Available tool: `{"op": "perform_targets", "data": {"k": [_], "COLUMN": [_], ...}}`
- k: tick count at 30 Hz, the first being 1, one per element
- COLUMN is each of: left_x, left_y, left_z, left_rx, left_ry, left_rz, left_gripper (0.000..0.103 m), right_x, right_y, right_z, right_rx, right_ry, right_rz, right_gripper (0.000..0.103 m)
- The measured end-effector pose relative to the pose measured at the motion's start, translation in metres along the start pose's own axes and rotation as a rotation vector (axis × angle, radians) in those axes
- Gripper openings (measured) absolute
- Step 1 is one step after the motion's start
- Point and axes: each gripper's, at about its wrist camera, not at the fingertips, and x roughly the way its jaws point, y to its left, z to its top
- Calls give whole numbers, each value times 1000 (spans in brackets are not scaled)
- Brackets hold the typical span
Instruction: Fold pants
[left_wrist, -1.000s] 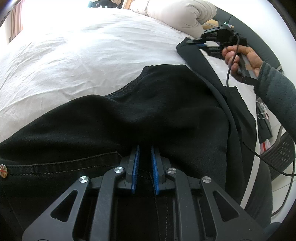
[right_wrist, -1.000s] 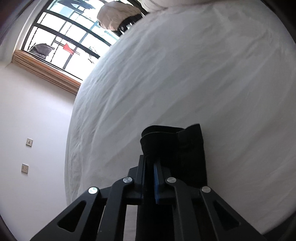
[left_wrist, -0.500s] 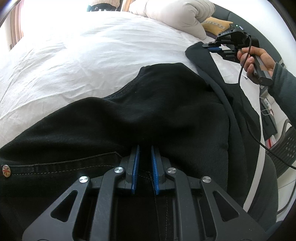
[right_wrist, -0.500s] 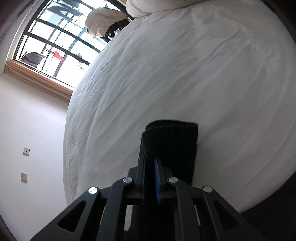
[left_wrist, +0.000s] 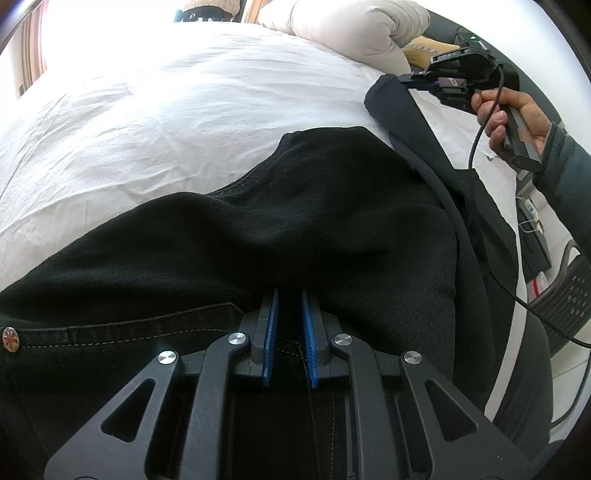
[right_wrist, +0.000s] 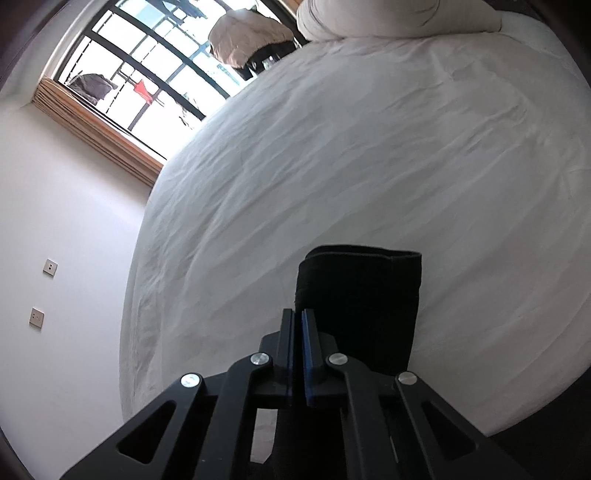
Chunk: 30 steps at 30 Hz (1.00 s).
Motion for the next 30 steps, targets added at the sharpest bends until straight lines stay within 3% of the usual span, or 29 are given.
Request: {"op": "perform_targets", "data": {"k": [5,9,11,13,18,23,29,30], "left_x": [1,1,1,0,0,-1,-3,-3], "left_y": [1,0,-1,-1,-2,-1,0,0], "left_z": [0,-1,-1,-1,-1,-1,-1,-1], "left_rx": [1,5,6,6,2,-2,-6,-7], "left_ry": [0,-2,-3,-3,-4,-8,-9,-10], "left_rz": [4,10,11,11,5,2,-2,-3], "left_gripper": [13,13,13,13,13,13,13,13], "right_x": [-27,-27,-15,-2,21,59,99,100], "right_y": [-10,-8,3,19,47,78,74,70], "right_z": [7,8,3,-5,-17,-44,-49,-47], "right_rx": [18,12,-37,-102,-166,-372,-433,-435], "right_ry": [-84,-54,37,85,129,197,258,253], "right_rz": [-26,-89,-97,-124,-205,-417,-606,-626], "right_gripper": [4,7,22,57,59,60,59,56]}}
